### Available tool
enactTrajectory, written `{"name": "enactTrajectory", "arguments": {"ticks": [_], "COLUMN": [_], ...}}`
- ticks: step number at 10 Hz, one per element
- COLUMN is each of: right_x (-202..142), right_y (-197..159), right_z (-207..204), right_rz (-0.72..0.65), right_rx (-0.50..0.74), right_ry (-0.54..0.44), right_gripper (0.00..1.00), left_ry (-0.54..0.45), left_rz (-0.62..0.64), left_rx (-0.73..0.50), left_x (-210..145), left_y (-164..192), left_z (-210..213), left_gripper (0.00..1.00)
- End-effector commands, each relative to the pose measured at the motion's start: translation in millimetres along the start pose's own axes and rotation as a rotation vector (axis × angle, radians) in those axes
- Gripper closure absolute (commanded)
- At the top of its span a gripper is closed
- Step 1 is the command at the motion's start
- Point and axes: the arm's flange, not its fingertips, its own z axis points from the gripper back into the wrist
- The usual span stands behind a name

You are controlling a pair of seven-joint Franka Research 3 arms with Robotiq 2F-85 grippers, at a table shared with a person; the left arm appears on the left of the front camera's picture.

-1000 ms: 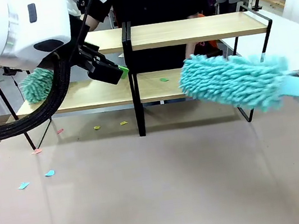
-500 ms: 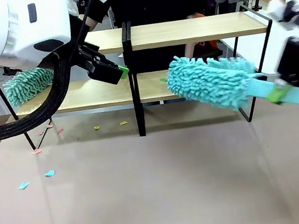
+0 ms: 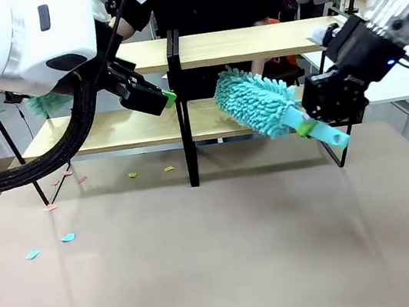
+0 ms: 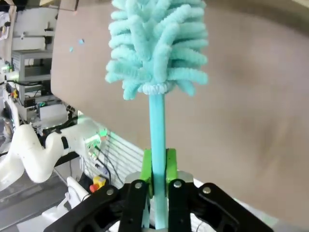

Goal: Clean the shelves.
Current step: Clean another randomly selected level of the Shelf with the Duster.

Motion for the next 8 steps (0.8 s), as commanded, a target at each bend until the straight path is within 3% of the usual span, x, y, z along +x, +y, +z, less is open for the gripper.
{"name": "enactTrajectory", "arguments": {"ticks": [1,5,8], "right_x": [12,32,28], "right_y": [14,39,23], "right_z": [-27,-68,-67], "right_rz": [0.032,0.013,-0.085], "right_rx": [0.036,-0.052,-0.192], "right_ry": [-0.036,-0.063,0.006], "right_gripper": [0.88,0.88,0.88], "left_ry": [0.002,0.002,0.002], "left_rz": [-0.005,-0.005,-0.005], "left_rx": [-0.006,-0.006,-0.006], "left_x": [-1,-1,-1], "left_y": [1,1,1], "left_z": [0,0,0], "left_gripper": [0.00,0.00,0.00]}}
